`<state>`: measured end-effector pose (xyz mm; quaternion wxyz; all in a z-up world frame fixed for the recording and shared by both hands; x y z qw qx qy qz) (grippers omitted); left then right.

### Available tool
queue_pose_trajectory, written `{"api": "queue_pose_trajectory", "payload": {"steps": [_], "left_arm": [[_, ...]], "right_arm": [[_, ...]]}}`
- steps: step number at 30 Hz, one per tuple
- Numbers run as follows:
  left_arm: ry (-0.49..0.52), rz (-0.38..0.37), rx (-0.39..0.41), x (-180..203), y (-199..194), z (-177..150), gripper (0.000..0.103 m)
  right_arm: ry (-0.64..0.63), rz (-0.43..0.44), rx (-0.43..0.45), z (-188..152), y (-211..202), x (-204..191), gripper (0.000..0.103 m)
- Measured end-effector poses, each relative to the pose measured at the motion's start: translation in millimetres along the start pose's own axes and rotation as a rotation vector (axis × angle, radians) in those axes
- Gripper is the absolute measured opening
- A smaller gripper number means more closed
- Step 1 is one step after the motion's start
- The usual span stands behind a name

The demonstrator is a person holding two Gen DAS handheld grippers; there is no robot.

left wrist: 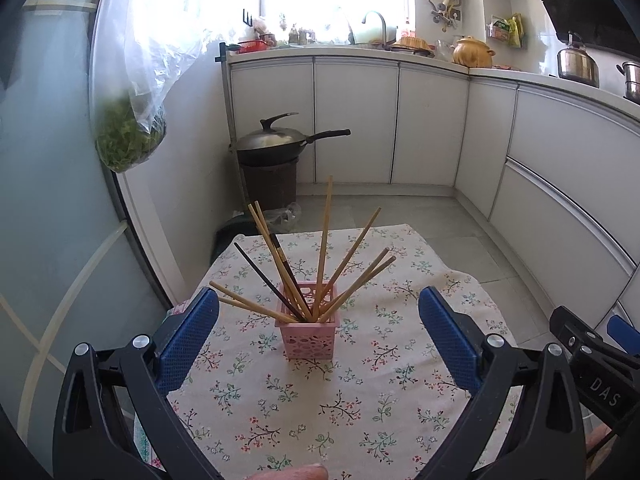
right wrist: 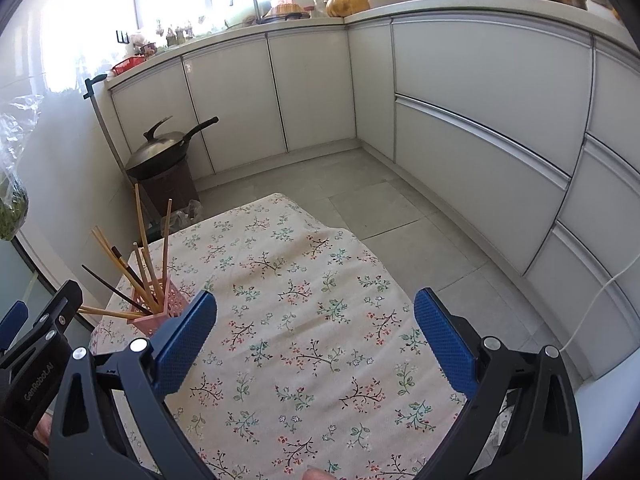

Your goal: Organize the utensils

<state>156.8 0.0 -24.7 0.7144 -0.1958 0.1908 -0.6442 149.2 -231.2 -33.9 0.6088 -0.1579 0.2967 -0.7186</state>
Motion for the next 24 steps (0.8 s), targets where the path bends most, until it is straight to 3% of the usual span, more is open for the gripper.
{"api": "queue_pose_trajectory", "payload": {"steps": [16,24], "left_arm": [[0.01,0.013,0.009,0.4,-0.6,0.7,0.096],[0.014,0.006,0.003,-0.6,2.0,-1.7,0.087]], "right_arm": [[0.002,0.002,-0.01,-1.8,1.5,-1.0,0.096],[0.004,0.002,-0.022,-4.2,3.3,0.5,0.096]]}}
Point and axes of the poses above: each gripper's, at about its wrist camera, not at the fingertips, and y roughly the way its jaws point, x to its right, z to its top, the point moved 10 cm from there along y, roughly the way its jaws point
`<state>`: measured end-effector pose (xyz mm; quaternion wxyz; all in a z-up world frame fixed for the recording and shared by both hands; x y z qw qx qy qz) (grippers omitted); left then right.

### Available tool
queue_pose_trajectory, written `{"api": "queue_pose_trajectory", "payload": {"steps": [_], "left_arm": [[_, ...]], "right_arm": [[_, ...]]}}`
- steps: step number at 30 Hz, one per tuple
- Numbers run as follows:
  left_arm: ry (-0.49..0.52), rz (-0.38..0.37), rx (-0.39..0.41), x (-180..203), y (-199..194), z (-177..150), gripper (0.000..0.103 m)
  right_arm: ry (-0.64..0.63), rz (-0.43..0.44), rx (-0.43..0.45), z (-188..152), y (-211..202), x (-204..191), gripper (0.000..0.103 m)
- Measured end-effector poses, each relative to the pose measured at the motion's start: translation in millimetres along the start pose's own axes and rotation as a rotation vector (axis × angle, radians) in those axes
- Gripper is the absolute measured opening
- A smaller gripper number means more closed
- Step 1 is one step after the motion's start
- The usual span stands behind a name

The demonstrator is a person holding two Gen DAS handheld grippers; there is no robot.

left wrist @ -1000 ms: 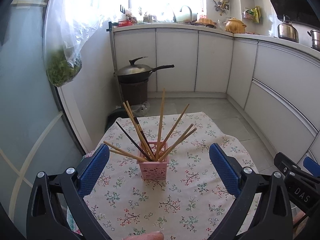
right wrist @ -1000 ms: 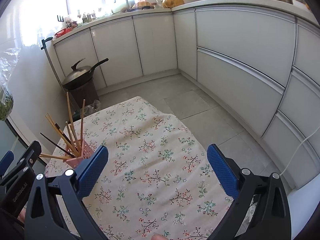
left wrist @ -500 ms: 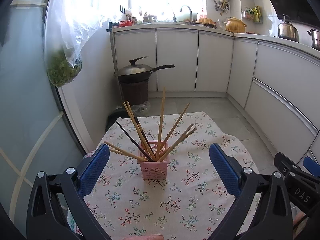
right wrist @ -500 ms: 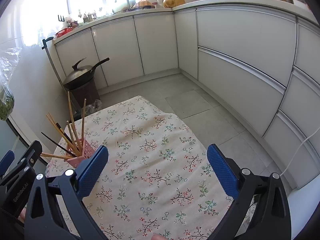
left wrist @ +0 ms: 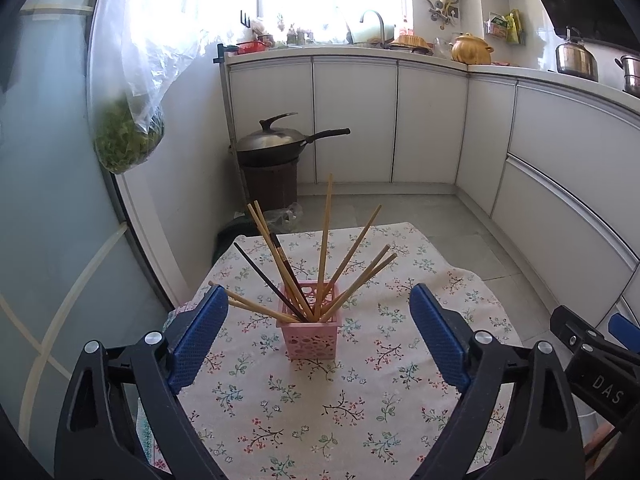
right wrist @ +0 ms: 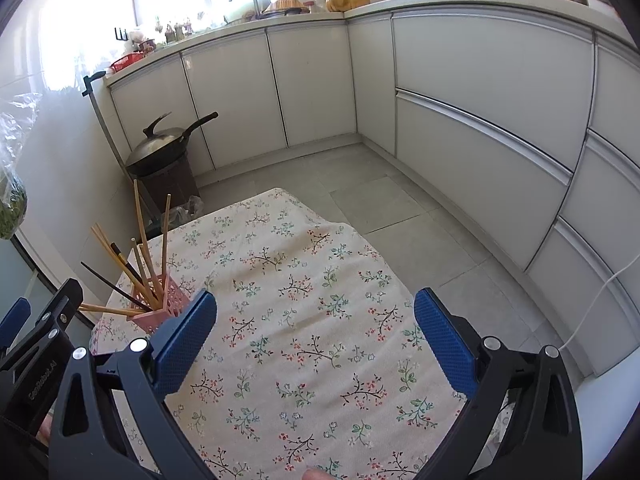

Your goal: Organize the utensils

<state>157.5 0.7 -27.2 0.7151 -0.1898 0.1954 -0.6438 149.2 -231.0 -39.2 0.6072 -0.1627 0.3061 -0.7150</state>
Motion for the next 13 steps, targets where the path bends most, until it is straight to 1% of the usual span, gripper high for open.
{"api": "queue_pose_trajectory", "payload": {"steps": [5,6,8,10,13], "left_arm": [[0.009,0.003,0.006,0.7,0.4,0.2,0.086],[-0.001,-0.005,0.005,0.4,-0.1,0.6,0.087],[-0.008,-0.009,0.003,0.3,-1.7,2.1,0.096],[-0.01,-0.006,0.01,0.1,-4.0,3.4,0.096],[-0.018,-0.015,-0.005,0.1,-2.2,2.1,0.096]], "right_arm": [[0.0,0.0,-0.007,-1.2,2.0,0.2,0.096],[0.0,0.0,-0.007,-1.0,1.8,0.0,0.096],[0.001,0.0,-0.004,0.0,2.0,0.0,0.096],[0.004,-0.001,-0.001,0.1,1.8,0.1,0.096],[0.01,-0.001,-0.004,-0.3,2.5,0.4,0.096]]}}
Point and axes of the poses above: each gripper's, at about its wrist camera, not at the fingertips, and y roughly the way its jaws point, x to its right, z to its top, the point moved 10 cm from there along y, roughly the way its jaws point
